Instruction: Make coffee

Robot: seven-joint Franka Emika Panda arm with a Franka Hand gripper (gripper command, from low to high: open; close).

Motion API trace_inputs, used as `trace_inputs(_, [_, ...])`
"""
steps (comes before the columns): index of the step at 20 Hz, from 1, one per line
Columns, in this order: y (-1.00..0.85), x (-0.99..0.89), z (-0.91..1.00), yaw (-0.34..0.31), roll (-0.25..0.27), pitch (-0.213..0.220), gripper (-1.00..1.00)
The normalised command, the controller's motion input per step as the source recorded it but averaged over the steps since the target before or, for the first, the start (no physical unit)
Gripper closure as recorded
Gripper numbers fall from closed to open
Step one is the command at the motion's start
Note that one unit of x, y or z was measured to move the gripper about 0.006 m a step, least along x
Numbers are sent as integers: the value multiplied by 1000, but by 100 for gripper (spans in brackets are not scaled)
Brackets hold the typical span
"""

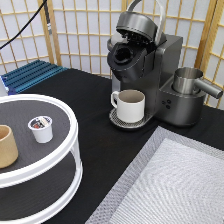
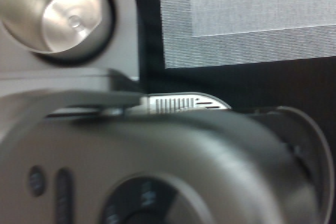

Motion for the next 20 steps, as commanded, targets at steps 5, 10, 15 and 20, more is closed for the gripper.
trace_inputs(5, [-1000, 39, -118, 35, 37, -2, -100])
trace_inputs(10, [-1000, 9, -173, 27, 15, -5, -100])
trace_inputs(15, [-945, -111, -329, -2, 111, -72, -100])
trace_inputs(20, [-741, -276, -405, -64, 85, -116, -100])
